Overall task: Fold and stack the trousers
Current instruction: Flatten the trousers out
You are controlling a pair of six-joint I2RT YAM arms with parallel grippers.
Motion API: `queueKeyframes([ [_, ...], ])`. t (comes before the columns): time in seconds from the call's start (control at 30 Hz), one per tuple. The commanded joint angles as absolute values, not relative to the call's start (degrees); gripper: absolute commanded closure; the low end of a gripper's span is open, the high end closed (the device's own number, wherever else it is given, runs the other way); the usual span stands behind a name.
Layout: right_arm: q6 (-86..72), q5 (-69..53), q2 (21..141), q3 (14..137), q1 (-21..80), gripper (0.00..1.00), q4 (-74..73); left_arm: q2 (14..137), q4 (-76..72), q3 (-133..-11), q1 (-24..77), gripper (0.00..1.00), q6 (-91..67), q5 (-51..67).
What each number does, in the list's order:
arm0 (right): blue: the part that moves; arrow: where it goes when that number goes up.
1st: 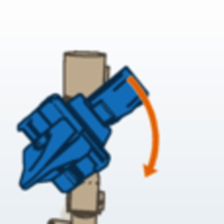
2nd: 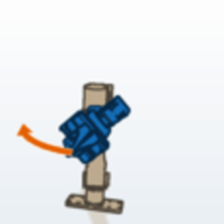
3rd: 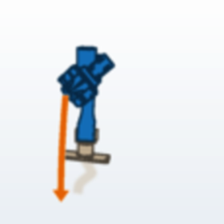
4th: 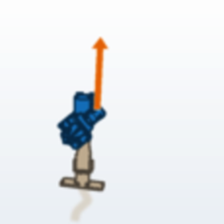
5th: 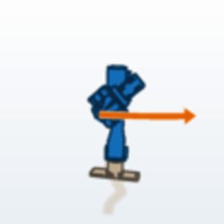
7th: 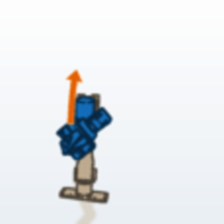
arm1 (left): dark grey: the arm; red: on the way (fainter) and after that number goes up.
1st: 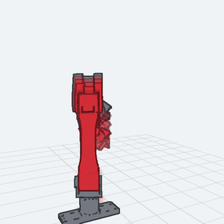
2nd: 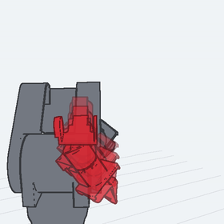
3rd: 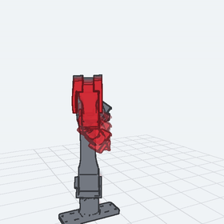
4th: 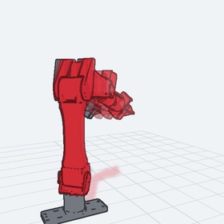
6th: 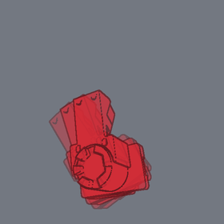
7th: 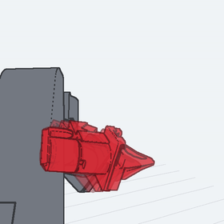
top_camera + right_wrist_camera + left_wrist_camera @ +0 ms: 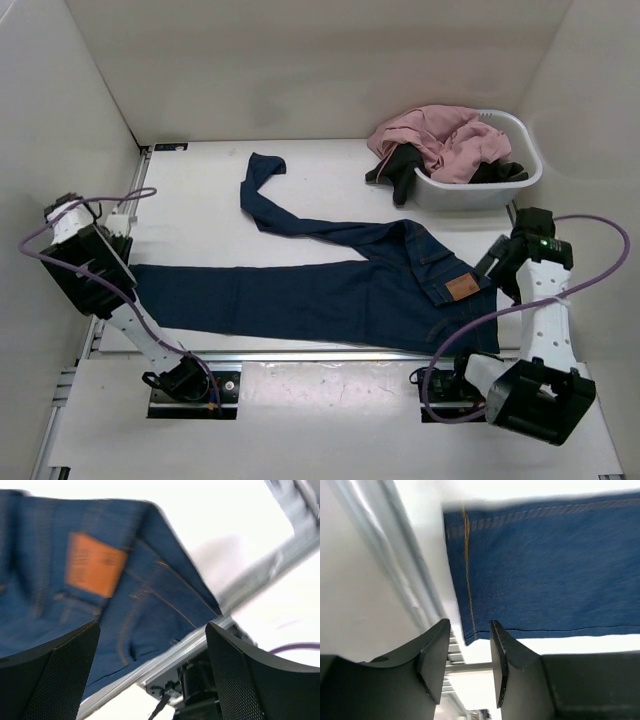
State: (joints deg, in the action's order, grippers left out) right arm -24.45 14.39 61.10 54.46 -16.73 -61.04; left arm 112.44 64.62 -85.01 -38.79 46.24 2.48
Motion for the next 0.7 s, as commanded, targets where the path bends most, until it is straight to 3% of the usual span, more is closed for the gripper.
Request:
queueKeyframes([
  [0.0,-21.5,14.0,60.6,59.3,-7.2,0.10,-58.1,104.2,65.0,-89.3,-31.5,0.51,46.0,5.0],
  [0.07,-20.8,16.2,62.1,60.4,-3.1,0.10,-57.5,104.2,63.5,-90.4,-29.0,0.45,43.4,-1.9],
  [0.2,-19.3,12.9,68.4,59.6,7.8,0.10,-52.1,106.2,64.6,-94.9,-29.0,0.45,41.4,-9.2],
  [0.3,-18.7,15.1,74.8,59.1,16.5,0.10,-49.0,106.3,66.5,-98.3,-24.2,0.45,42.6,-3.4],
  [0.5,-17.5,19.6,87.2,62.6,23.0,0.07,-43.7,113.8,67.6,-104.5,-6.4,0.33,39.9,-1.3],
  [0.6,-18.0,23.3,94.4,66.1,23.2,0.07,-43.7,124.0,68.9,-115.3,-1.2,0.33,33.1,4.7],
  [0.67,-19.4,26.4,96.6,67.4,23.2,0.13,-44.2,131.6,69.5,-125.4,0.5,0.32,30.0,9.8],
])
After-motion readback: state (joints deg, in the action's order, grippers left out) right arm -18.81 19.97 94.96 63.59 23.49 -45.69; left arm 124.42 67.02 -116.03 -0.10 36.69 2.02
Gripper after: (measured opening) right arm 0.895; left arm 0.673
